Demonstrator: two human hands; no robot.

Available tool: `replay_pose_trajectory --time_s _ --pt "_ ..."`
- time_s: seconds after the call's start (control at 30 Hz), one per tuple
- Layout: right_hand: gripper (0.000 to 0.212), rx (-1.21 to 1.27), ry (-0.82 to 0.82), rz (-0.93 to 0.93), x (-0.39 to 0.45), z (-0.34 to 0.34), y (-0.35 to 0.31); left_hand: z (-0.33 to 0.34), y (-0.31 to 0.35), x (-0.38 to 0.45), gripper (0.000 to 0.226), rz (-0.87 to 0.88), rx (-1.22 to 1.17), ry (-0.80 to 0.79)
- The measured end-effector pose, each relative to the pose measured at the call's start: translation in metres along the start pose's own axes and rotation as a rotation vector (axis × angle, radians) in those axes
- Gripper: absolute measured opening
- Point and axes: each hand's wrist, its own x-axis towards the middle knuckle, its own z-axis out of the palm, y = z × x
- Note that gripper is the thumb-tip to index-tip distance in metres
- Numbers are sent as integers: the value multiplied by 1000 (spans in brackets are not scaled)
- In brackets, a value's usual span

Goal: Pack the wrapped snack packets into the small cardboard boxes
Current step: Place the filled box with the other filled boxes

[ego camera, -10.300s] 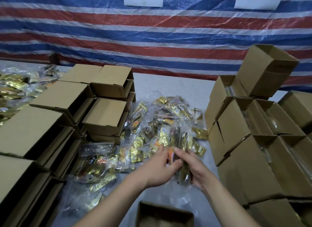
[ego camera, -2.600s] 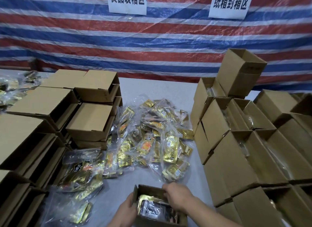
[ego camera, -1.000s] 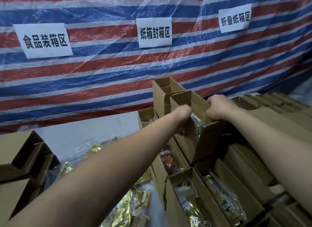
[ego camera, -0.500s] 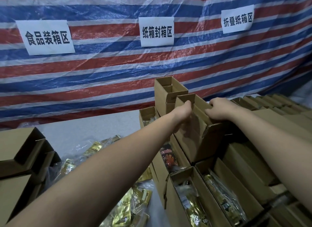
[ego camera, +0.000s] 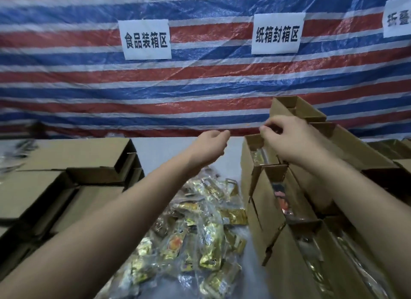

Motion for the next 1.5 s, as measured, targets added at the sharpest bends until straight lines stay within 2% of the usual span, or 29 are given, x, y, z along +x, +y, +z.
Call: replay_pose_trajectory --time_s 0.1,0.2,0.37,0.47,0.57,0.73,0.93,1.03,1.17,1.27,1.33,1.43,1.5 --pt "13 143 -79 -32 -21 41 -37 -31 -43 -38 35 -35 -9 106" --pt "8 206 -173 -44 -41 85 -64 -54 -88 -75 34 -66 62 209" --pt "10 317 -257 -12 -55 144 -95 -89 -150 -102 30 -87 187 358" --pt "21 362 -311 -5 -54 179 -118 -127 -177 -95 20 -102 292 493" --pt "42 352 -358 10 -46 209 -134 -164 -202 -69 34 -167 548 583" --pt "59 342 -439 65 -26 243 -143 -200 -238 -11 62 -390 845 515" --pt "61 301 -464 105 -3 254 -131 -213 -279 58 88 -480 889 424" --pt "57 259 -464 102 5 253 -119 -215 -290 81 88 -536 877 410" --pt "55 228 -467 109 13 252 -103 -220 -301 91 74 -632 908 379" --pt "54 210 -482 113 17 253 -96 -220 -297 85 69 -603 912 417" --pt "54 203 -492 110 20 254 -98 -224 -282 73 64 -525 892 462" --pt "52 175 -469 61 27 247 -106 -232 -246 48 46 -253 803 560" --pt "53 150 -410 23 33 237 -114 -232 -217 26 39 -104 692 563"
